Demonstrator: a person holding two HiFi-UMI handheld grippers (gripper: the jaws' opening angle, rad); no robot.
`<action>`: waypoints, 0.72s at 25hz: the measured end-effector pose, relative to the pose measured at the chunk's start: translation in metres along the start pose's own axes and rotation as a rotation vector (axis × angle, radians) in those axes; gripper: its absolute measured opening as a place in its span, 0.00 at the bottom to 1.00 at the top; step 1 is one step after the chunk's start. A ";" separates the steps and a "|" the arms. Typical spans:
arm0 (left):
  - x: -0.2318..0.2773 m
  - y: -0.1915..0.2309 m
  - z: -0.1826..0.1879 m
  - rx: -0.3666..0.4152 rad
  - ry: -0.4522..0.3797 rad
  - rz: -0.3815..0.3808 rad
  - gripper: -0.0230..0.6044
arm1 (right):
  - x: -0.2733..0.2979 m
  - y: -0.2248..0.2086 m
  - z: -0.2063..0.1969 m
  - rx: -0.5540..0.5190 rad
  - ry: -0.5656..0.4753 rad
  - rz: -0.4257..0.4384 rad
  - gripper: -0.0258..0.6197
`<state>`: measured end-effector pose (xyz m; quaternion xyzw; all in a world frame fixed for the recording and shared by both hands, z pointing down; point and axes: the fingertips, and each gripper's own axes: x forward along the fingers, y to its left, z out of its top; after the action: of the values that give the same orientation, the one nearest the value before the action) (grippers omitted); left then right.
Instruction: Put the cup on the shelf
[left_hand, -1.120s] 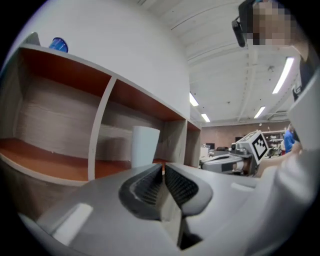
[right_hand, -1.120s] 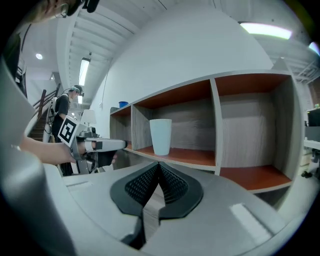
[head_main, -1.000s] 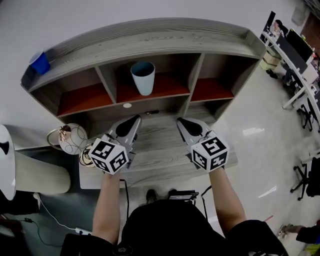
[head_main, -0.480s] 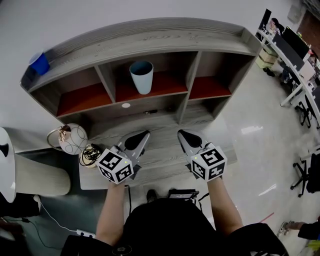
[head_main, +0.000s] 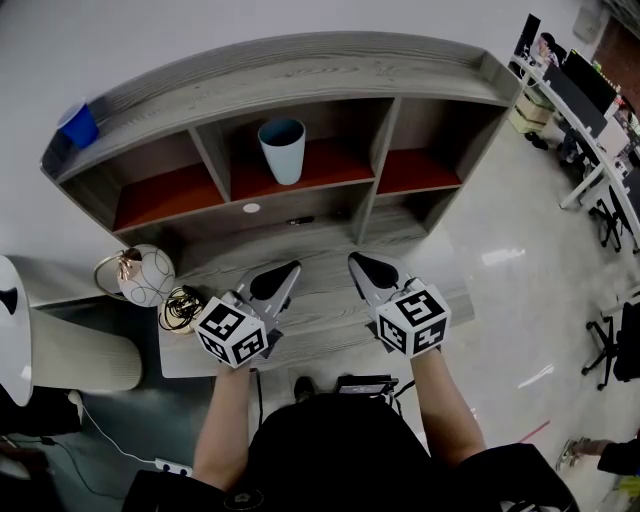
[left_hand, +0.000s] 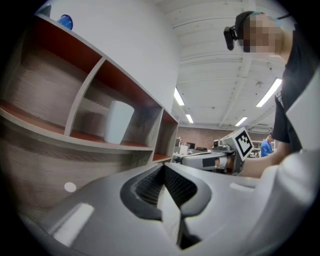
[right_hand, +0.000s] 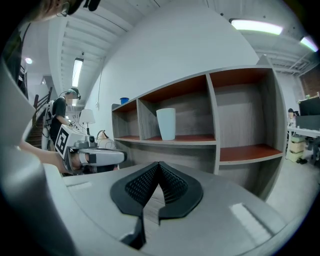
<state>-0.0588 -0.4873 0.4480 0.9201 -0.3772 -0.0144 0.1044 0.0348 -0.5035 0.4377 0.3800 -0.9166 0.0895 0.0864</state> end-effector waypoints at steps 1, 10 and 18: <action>0.000 0.000 -0.001 0.001 0.001 0.000 0.04 | 0.000 0.001 0.000 0.000 -0.001 0.002 0.06; 0.001 -0.006 -0.003 0.001 0.011 -0.013 0.04 | -0.002 0.002 0.001 0.000 -0.001 0.001 0.06; 0.004 -0.009 -0.003 0.003 0.009 -0.016 0.04 | -0.003 0.000 0.001 -0.006 0.001 0.005 0.06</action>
<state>-0.0493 -0.4832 0.4495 0.9233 -0.3693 -0.0106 0.1046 0.0368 -0.5015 0.4358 0.3776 -0.9177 0.0869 0.0876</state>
